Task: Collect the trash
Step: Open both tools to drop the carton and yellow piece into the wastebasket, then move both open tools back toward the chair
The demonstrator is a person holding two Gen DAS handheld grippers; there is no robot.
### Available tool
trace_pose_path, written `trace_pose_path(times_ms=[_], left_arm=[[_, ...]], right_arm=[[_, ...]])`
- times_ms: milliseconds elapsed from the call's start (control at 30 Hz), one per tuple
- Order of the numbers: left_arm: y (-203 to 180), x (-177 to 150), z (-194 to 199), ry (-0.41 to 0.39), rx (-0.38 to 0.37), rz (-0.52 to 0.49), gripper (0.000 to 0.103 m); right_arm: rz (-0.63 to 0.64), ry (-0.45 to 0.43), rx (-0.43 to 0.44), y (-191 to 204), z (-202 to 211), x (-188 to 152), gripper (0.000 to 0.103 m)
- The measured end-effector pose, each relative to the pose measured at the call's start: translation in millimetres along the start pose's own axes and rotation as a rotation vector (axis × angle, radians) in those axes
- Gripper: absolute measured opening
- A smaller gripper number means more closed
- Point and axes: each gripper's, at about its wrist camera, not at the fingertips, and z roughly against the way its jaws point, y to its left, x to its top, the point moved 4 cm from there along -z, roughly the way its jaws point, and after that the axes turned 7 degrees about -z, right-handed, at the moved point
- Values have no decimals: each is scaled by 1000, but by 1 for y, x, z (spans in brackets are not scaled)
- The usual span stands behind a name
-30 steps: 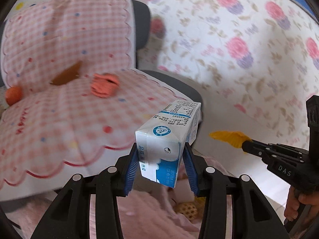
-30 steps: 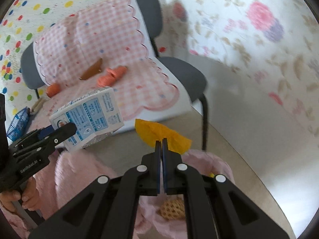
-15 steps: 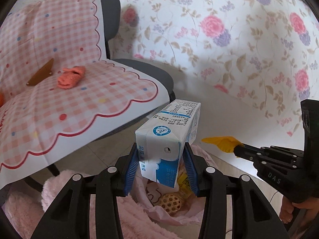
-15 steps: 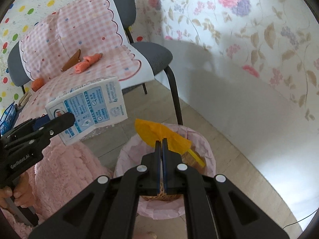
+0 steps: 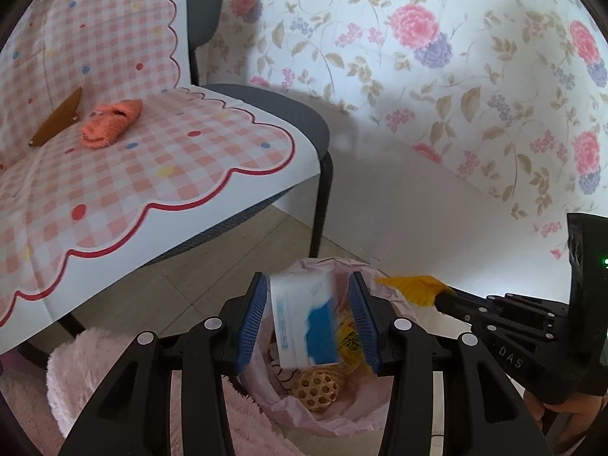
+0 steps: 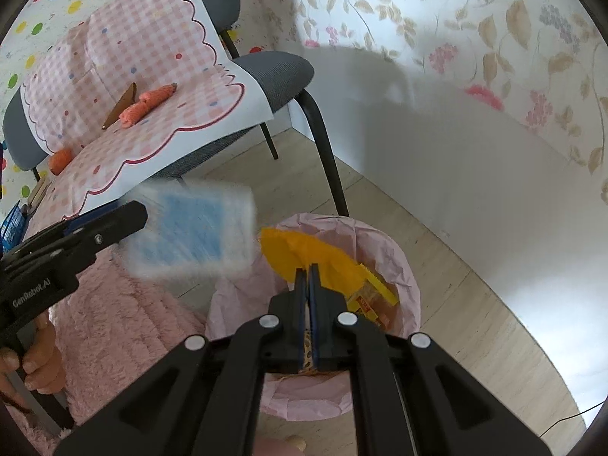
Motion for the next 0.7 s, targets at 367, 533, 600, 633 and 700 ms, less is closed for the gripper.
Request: trace_pose_path(times_ms=[367, 533, 600, 633, 700], left_arm=[[19, 7, 28, -64, 79, 27, 59], [38, 7, 51, -84, 130, 50, 60], [46, 8, 61, -93, 147, 62, 60], [49, 8, 65, -95, 153, 67, 60], [56, 10, 75, -103, 168, 74, 62]], right_arm=[[-9, -102, -11, 0, 33, 19, 36], [5, -160, 9, 11, 54, 33, 36], [18, -176, 23, 21, 59, 38, 36], [26, -181, 30, 25, 61, 40, 36], [42, -194, 45, 35, 65, 44, 36]])
